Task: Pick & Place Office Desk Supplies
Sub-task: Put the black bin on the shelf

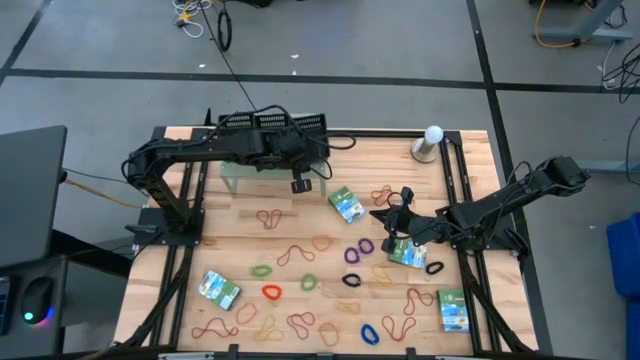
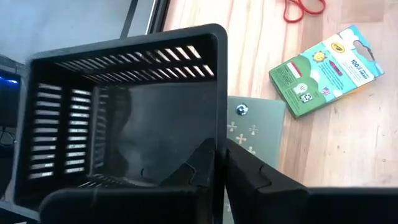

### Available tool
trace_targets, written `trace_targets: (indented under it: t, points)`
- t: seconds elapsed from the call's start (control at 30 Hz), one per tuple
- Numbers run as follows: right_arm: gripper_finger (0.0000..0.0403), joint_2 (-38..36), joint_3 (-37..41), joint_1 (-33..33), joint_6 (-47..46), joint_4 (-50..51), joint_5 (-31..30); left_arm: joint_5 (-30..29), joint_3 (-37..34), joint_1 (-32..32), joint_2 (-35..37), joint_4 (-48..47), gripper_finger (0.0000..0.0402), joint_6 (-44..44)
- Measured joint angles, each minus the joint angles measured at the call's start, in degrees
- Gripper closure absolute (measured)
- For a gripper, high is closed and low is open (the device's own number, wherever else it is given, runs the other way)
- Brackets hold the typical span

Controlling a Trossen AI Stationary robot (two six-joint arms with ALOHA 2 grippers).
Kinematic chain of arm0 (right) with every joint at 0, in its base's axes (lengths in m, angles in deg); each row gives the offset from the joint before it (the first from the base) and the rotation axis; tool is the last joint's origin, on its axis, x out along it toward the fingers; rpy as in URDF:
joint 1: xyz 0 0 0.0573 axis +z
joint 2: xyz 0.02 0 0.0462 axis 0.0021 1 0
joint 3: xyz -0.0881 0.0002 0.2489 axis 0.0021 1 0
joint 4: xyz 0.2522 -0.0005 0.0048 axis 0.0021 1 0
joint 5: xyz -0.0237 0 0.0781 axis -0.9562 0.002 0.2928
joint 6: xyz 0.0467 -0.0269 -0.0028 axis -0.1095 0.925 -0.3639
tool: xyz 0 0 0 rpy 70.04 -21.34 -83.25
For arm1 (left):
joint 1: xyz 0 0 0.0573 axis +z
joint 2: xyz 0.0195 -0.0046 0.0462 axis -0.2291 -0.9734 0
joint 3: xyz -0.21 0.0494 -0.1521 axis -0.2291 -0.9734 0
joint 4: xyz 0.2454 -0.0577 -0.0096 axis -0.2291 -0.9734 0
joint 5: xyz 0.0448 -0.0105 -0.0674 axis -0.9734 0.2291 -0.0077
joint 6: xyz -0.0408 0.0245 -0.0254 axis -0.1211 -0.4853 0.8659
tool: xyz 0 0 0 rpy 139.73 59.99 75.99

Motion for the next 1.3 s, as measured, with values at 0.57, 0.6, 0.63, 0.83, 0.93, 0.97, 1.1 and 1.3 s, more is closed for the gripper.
trace_targets:
  t: [0.57,0.6,0.63,0.83,0.93,0.97,1.1,1.3]
  points:
    - [0.0392,0.0,0.0,0.0,0.0,0.01,0.01,-6.6,0.0,-1.13,0.2,-0.1,0.0307,-0.22]
    - [0.0392,0.02,0.0,0.0,0.0,0.02,0.02,-6.68,0.0,-1.13,0.2,-0.1,0.0307,-0.24]
    - [0.0392,0.02,0.0,0.0,0.02,0.0,0.0,-7.03,0.0,-1.13,0.2,-0.1,0.0307,-0.3]
    - [0.0392,0.0,0.0,0.0,0.0,0.0,0.02,-9.12,0.0,-1.13,0.2,-0.1,0.0307,-1.15]
    - [0.0392,0.01,0.0,0.0,0.01,0.0,0.02,-9.6,0.0,-1.08,0.2,-0.03,0.0307,-0.48]
    - [0.0392,0.02,0.0,0.0,0.0,0.02,0.02,-9.64,0.0,-1.08,0.22,0.05,0.0307,0.05]
    - [0.0392,0.0,0.0,0.0,0.0,0.02,0.02,-9.75,-0.09,-1.08,0.98,0.24,0.0307,0.84]
    - [0.0392,0.01,0.0,0.0,0.0,0.14,0.02,-9.63,-0.07,-0.94,3.79,1.64,0.0307,2.27]
